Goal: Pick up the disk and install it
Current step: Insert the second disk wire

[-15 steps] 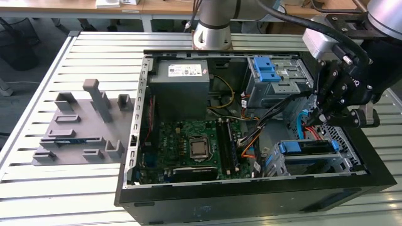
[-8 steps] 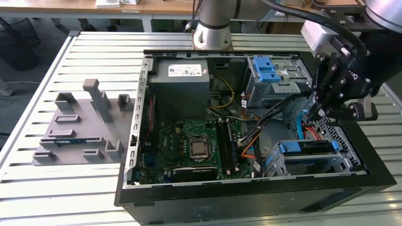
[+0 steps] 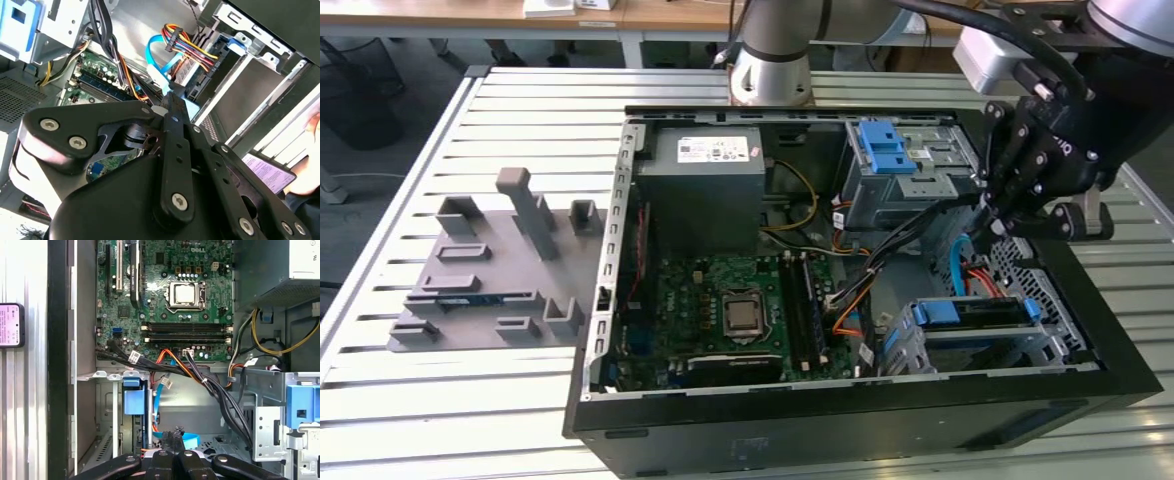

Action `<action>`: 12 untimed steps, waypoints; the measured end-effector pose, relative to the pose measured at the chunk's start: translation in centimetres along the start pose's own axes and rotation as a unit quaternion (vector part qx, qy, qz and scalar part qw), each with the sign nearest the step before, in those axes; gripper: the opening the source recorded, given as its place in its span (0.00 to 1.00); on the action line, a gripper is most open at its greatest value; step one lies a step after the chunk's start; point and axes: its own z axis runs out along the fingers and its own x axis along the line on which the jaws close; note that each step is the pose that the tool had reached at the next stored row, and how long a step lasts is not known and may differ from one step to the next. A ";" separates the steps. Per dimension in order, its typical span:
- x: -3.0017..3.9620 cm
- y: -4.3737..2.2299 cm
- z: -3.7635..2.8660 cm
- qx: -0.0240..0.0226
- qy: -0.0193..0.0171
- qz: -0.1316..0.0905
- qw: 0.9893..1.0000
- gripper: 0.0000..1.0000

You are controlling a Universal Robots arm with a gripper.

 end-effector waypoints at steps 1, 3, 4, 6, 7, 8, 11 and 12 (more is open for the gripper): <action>-0.09 0.00 0.00 0.000 0.000 0.000 1.000 0.11; -0.21 0.01 0.01 0.000 0.000 0.000 1.000 0.11; -0.22 0.01 -0.05 0.000 0.000 0.000 1.000 0.11; -0.26 0.01 -0.13 0.000 0.000 0.000 1.000 0.11; -0.30 0.01 -0.12 0.000 0.001 0.000 1.000 0.11; -0.34 0.02 -0.13 0.000 0.002 0.000 1.000 0.11; -0.50 0.02 -0.06 0.000 0.005 0.000 1.000 0.11; -0.52 0.02 0.03 0.000 0.006 0.000 1.000 0.11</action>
